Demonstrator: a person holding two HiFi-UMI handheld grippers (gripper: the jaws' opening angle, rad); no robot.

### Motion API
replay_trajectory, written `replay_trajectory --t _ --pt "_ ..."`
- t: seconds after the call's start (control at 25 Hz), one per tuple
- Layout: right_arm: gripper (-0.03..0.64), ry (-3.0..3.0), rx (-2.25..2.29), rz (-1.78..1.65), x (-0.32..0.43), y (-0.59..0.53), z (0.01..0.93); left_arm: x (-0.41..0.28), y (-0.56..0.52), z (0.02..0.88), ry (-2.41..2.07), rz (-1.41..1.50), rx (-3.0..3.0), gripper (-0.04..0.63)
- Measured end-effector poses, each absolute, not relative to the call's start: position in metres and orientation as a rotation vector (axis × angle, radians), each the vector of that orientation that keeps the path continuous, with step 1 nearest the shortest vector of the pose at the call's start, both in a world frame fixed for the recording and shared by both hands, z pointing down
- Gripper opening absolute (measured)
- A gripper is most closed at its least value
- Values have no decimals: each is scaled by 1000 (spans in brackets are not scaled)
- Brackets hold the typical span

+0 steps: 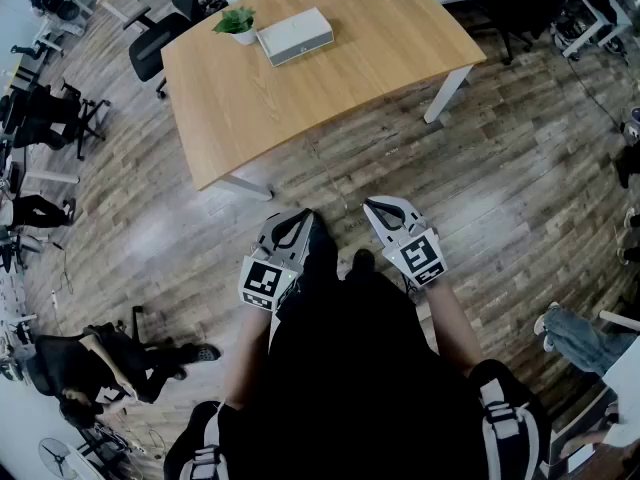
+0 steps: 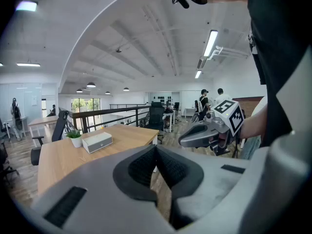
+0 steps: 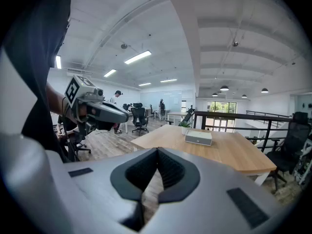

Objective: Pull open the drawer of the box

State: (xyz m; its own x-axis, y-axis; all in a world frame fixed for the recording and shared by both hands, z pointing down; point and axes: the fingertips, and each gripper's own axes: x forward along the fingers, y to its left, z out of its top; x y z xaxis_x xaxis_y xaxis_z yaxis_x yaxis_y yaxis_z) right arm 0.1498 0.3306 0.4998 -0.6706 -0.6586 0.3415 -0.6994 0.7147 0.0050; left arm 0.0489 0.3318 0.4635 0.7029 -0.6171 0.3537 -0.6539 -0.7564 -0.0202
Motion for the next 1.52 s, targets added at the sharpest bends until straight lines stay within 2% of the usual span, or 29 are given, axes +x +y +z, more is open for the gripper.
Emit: replay_trajectory --t 0.36,0.76,1.52 --pt "25 -2595 1087 189 172 347 496 67 339 447 -1068 481 2835 23" --pt "25 -2587 1030 217 157 335 502 45 325 452 -1101 448 2798 23" --pt "25 -2484 1049 172 103 234 506 0 206 456 -1002 408 2810 23"
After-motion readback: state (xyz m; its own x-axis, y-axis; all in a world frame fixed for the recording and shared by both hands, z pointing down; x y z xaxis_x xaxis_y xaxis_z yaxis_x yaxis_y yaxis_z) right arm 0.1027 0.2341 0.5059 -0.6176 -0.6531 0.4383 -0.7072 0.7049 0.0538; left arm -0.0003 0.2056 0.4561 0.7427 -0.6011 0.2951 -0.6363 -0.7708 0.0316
